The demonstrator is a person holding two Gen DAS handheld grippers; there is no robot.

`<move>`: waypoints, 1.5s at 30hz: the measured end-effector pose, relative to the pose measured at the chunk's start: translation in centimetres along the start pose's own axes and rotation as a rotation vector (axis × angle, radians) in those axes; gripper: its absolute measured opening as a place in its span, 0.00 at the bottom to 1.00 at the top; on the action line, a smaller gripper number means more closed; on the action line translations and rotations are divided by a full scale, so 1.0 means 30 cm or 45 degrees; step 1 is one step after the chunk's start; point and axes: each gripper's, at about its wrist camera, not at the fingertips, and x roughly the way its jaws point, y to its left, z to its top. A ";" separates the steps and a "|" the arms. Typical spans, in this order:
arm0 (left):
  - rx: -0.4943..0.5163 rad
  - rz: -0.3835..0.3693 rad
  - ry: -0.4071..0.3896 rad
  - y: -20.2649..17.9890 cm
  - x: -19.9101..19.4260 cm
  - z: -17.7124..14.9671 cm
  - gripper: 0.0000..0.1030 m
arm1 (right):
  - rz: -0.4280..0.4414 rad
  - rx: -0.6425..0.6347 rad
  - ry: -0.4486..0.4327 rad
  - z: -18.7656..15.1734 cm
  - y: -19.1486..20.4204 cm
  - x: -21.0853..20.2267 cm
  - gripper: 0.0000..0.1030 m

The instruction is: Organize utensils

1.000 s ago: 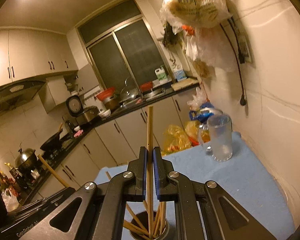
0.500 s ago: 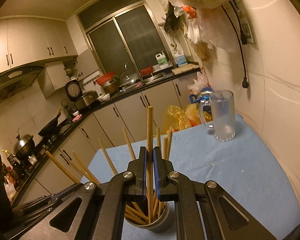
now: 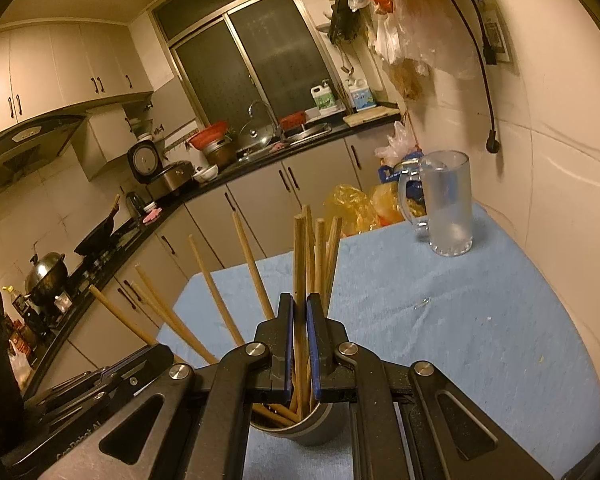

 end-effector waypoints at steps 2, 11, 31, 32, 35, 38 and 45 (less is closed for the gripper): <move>-0.001 0.006 0.003 0.003 0.004 -0.002 0.06 | 0.007 0.004 0.004 -0.004 -0.001 -0.003 0.08; -0.004 0.031 0.004 0.012 0.014 -0.007 0.17 | 0.010 0.011 0.016 -0.017 -0.007 -0.014 0.08; -0.026 0.142 -0.018 0.045 -0.041 -0.073 0.48 | -0.083 -0.015 -0.015 -0.064 -0.039 -0.135 0.47; -0.031 0.158 -0.019 0.047 -0.046 -0.081 0.55 | -0.089 -0.012 -0.013 -0.070 -0.046 -0.142 0.50; -0.045 0.201 -0.036 0.056 -0.073 -0.109 0.63 | -0.128 -0.010 -0.012 -0.090 -0.066 -0.168 0.63; -0.055 0.238 -0.038 0.062 -0.085 -0.134 0.73 | -0.188 -0.037 -0.021 -0.119 -0.071 -0.194 0.74; -0.053 0.385 -0.022 0.071 -0.143 -0.225 0.84 | -0.290 -0.078 -0.021 -0.183 -0.070 -0.238 0.87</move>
